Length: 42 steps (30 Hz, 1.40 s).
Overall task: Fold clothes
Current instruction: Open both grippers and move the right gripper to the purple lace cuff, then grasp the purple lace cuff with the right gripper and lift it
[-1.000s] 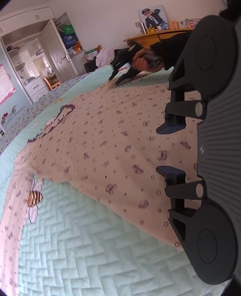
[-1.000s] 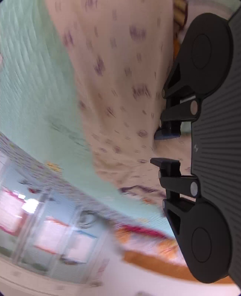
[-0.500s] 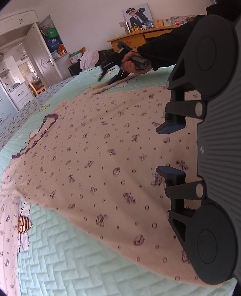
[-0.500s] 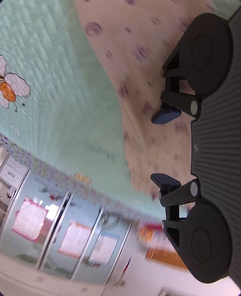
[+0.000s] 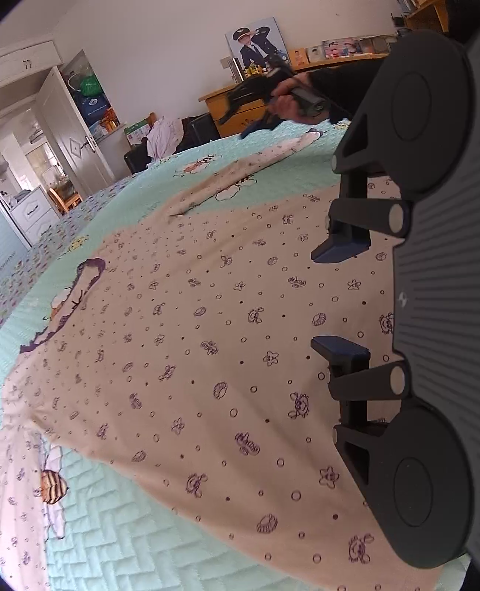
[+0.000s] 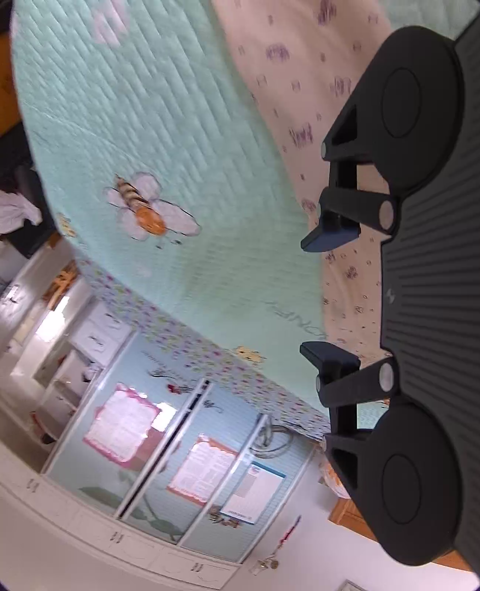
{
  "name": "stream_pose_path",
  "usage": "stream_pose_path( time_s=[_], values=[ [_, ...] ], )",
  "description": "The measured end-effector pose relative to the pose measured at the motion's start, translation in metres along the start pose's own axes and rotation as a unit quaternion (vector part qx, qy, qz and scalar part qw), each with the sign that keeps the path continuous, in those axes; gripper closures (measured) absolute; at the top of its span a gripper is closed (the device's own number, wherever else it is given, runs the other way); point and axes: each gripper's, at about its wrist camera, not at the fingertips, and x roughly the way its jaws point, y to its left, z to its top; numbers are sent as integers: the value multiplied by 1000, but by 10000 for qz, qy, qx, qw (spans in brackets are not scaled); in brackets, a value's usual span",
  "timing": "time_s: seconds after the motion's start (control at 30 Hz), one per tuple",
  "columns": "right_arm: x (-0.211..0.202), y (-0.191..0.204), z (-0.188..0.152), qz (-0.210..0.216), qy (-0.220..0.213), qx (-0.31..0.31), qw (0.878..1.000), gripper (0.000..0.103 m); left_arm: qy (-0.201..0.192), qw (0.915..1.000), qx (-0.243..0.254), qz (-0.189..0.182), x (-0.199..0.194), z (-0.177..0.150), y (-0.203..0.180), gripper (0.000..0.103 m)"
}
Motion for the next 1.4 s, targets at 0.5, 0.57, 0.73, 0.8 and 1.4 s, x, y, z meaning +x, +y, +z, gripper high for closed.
stream_pose_path(
  time_s=[0.5,0.57,0.73,0.8,1.4],
  values=[
    [-106,-144,-15,-685,-934,1707,9785,44,44,10000,-14,-25,1,-6,-10,54],
    [-89,-143,-6,-770,-963,1685,9780,44,-1,10000,-54,58,-2,-7,-8,54],
    [-62,-145,9,-826,-1146,1808,9733,50,2,9997,-79,233,-4,-7,-7,54],
    [-58,-150,10,-866,-1076,1902,9720,72,25,9997,-56,253,-2,-6,-8,54],
    [-36,33,58,-918,-1348,-509,9853,101,-209,9995,-223,-38,-18,-7,5,52]
  ],
)
